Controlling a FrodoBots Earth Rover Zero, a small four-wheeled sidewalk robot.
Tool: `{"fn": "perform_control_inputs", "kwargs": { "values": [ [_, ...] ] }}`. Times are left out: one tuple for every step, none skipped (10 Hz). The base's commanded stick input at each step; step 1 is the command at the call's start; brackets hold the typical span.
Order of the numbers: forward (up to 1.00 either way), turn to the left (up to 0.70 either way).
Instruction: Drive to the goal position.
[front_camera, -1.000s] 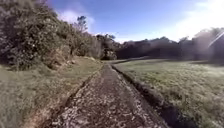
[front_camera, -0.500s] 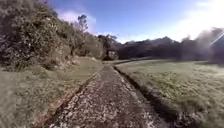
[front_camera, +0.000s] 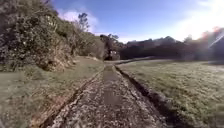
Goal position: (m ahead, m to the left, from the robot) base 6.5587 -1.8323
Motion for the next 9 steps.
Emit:
{"fn": "perform_control_inputs", "kwargs": {
  "values": [
    [0.85,0.00],
    [0.85,0.00],
    [0.85,0.00],
    [0.85,0.00],
    [0.85,0.00],
    [0.85,0.00],
    [0.85,0.00],
    [0.85,0.00],
    [0.85,0.00]
  ]
}}
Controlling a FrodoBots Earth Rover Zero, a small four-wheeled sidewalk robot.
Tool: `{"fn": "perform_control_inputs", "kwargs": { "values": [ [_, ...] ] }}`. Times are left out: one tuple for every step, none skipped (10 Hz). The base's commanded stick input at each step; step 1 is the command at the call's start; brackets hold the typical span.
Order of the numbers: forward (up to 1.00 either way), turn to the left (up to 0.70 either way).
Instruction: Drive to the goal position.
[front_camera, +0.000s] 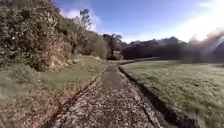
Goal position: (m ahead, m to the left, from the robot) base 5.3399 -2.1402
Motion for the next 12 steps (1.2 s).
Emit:
{"fn": "perform_control_inputs", "kwargs": {
  "values": [
    [0.85,0.00],
    [0.85,0.00],
    [0.85,0.00],
    [0.85,0.00],
    [0.85,0.00],
    [0.85,0.00],
    [0.85,0.00],
    [0.85,0.00],
    [0.85,0.00],
    [0.85,0.00],
    [0.85,0.00],
    [0.85,0.00]
  ]
}}
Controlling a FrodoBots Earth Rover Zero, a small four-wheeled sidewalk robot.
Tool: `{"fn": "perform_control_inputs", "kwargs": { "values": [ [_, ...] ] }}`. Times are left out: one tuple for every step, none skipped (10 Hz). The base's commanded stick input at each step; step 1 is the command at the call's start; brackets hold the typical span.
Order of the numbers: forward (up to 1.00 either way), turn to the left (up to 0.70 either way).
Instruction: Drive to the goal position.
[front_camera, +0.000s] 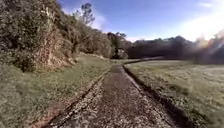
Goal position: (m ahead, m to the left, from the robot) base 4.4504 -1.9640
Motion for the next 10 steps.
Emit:
{"fn": "perform_control_inputs", "kwargs": {
  "values": [
    [0.85,0.00],
    [0.85,0.00],
    [0.85,0.00],
    [0.85,0.00],
    [0.85,0.00],
    [0.85,0.00],
    [0.85,0.00],
    [0.85,0.00],
    [0.85,0.00],
    [0.85,0.00]
  ]
}}
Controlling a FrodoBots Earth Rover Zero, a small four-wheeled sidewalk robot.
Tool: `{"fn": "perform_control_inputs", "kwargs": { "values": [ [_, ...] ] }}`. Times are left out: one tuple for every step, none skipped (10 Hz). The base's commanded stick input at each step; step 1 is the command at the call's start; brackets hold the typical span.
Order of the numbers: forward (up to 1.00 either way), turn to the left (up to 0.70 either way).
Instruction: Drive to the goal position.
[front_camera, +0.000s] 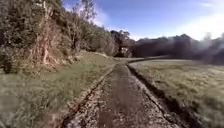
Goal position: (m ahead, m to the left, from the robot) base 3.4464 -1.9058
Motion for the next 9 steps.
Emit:
{"fn": "perform_control_inputs", "kwargs": {
  "values": [
    [0.85,0.00],
    [0.85,0.00],
    [0.85,0.00],
    [0.85,0.00],
    [0.85,0.00],
    [0.85,0.00],
    [0.85,0.00],
    [0.85,0.00],
    [0.85,0.00]
  ]
}}
